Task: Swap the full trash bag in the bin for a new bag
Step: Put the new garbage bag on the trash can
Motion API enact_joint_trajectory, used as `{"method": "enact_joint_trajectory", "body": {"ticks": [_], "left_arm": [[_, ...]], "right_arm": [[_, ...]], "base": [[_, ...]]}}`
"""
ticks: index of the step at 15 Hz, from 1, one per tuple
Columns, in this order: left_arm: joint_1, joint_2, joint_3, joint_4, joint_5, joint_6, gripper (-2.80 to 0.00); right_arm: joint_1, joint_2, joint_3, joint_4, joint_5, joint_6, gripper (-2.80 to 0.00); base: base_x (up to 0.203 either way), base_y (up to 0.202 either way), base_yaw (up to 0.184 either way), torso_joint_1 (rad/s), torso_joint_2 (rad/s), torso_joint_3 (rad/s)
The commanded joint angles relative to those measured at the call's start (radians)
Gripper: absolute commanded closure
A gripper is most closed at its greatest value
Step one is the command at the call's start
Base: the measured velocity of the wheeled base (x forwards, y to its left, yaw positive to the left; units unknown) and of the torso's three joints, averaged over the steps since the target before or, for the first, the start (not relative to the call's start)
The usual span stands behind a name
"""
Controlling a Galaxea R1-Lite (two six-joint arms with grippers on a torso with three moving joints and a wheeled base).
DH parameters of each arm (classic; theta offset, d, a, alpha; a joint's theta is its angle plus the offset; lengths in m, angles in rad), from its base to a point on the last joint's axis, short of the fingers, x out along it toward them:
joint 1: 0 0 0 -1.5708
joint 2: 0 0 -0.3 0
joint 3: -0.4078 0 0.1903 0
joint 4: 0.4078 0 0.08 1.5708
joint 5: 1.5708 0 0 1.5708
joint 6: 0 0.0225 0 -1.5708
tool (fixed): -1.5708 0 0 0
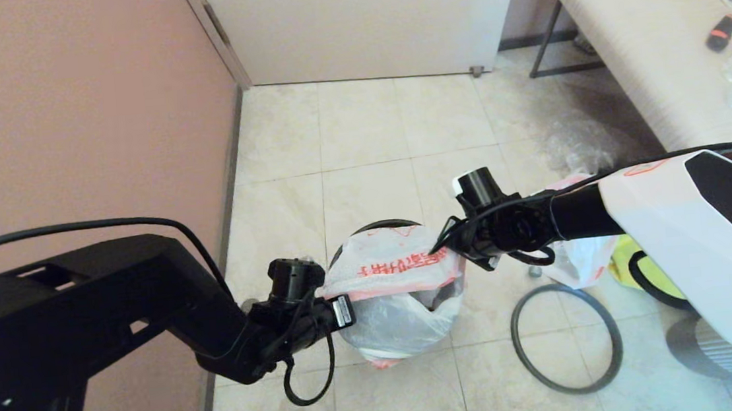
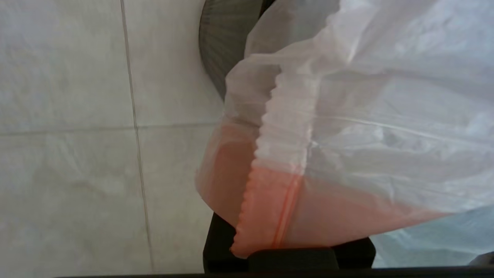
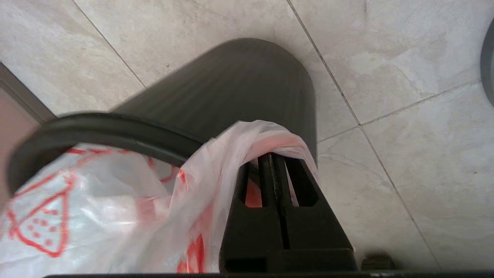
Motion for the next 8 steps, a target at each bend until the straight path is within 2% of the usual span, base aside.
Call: {"method": "enact_joint_trajectory", "body": {"ticks": [1,4,8], "left_arm": [[-0.001,0.004,0.001,0.01,-0.004,0.008,0.0],[0.0,0.015,-0.007,0.093,-0.06,0.024,0.0],[0.001,0.029,-0.013,0.094,-0.065,0.026,0.0]], "right_arm": [[0.002,-0.005,-0.002,-0.002,-0.001,0.005,0.0],[0.01,-0.022,-0.009,-0.002,-0.001,0.005,0.0],[0.035,0.016,-0.014,-0.002,-0.001,0.002,0.0]], "base": [[0.0,0.0,0.0,0.0,0.0,0.0],[0.0,0.0,0.0,0.0,0.0,0.0],[0.0,0.0,0.0,0.0,0.0,0.0]]}}
